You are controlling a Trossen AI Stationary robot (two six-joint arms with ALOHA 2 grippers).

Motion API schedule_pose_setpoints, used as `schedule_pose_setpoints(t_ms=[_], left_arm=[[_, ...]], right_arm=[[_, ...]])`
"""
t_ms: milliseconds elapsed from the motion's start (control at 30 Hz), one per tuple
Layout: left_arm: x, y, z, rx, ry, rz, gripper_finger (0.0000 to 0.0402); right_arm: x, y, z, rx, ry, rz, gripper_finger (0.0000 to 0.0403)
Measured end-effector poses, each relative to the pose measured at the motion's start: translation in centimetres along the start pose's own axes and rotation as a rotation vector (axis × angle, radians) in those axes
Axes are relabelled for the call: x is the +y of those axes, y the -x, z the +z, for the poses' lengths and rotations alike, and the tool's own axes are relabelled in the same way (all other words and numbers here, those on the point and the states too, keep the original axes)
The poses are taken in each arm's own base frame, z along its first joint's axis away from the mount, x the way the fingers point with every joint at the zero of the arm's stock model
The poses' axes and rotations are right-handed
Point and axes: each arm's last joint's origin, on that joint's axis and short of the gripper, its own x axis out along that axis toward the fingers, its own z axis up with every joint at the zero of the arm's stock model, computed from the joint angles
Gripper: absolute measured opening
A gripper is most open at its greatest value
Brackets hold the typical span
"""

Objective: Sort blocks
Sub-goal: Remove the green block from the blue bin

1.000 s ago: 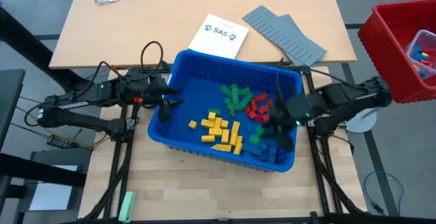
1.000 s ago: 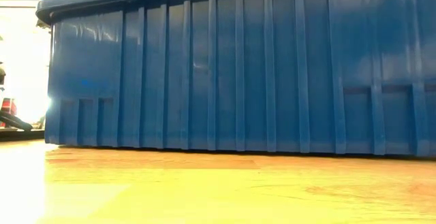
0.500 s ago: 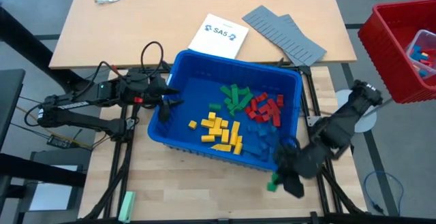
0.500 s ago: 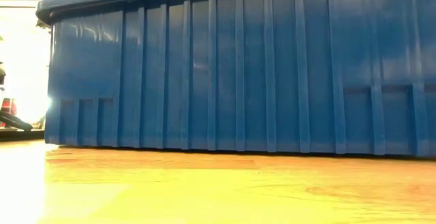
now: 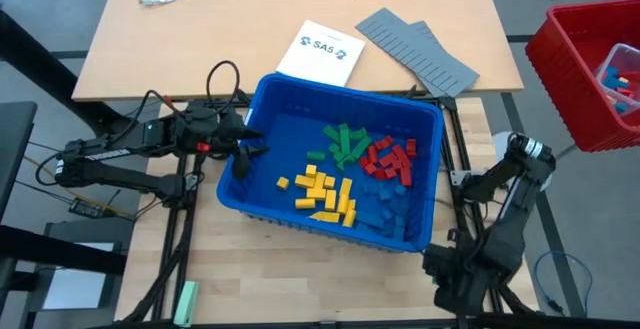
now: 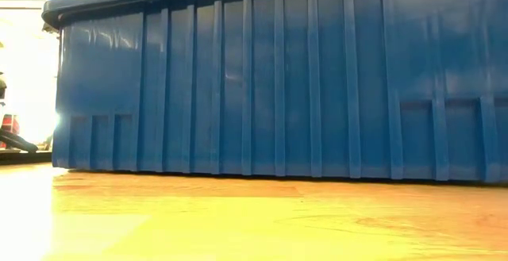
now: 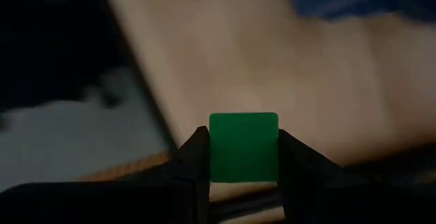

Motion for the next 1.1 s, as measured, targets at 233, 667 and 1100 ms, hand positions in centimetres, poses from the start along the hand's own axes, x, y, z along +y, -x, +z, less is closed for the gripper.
schedule_pose_setpoints(t_ms=[233, 667, 1100], left_arm=[[0.0, 0.0, 0.0, 0.000, -0.002, -0.001, 0.0211], [0.0, 0.0, 0.0, 0.003, -0.003, -0.003, 0.0211], [0.0, 0.0, -0.1, 0.007, -0.001, -0.002, 0.0211]], right_arm=[[-0.4, -3.9, -2.3, -0.153, -0.052, -0.361, 0.0121], [-4.9, -8.6, -6.7, -0.276, -0.377, -0.402, 0.0119], [-6.9, -10.3, -5.9, -0.223, -0.464, -0.374, 0.0180]])
